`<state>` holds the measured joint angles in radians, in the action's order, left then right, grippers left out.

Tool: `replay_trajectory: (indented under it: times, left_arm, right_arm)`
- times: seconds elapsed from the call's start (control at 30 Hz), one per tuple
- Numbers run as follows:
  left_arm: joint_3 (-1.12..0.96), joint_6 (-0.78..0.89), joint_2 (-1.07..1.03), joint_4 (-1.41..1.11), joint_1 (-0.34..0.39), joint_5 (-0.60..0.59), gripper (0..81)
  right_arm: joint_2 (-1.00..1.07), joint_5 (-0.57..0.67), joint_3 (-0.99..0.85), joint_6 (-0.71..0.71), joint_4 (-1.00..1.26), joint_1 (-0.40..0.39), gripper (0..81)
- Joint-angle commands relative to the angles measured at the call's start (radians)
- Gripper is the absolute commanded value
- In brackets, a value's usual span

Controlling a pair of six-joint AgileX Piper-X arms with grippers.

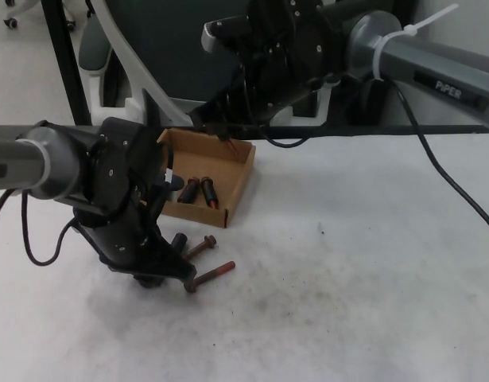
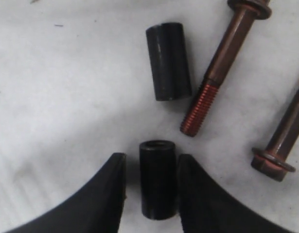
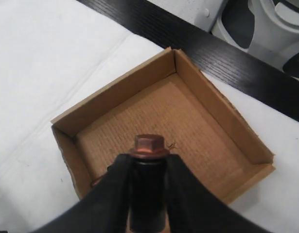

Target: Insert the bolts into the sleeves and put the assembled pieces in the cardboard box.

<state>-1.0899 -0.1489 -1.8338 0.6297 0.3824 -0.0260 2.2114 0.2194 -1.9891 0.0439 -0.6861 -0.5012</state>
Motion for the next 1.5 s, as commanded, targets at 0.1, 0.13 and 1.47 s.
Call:
replay_trajectory:
  times: [0.1,0.13,1.47]
  left_arm:
    - [-0.003,0.007,-0.003,-0.006,-0.001,-0.053,28.8]
    - [-0.003,0.007,-0.003,-0.007,-0.001,-0.052,28.1]
    - [0.037,-0.010,0.014,-0.043,-0.001,-0.031,0.8]
  right_arm:
    - [0.135,0.011,-0.177,0.001,-0.126,0.001,0.3]
    - [0.154,0.011,-0.192,0.001,-0.129,-0.001,0.3]
    - [0.289,-0.065,-0.300,-0.015,-0.165,-0.006,39.1]
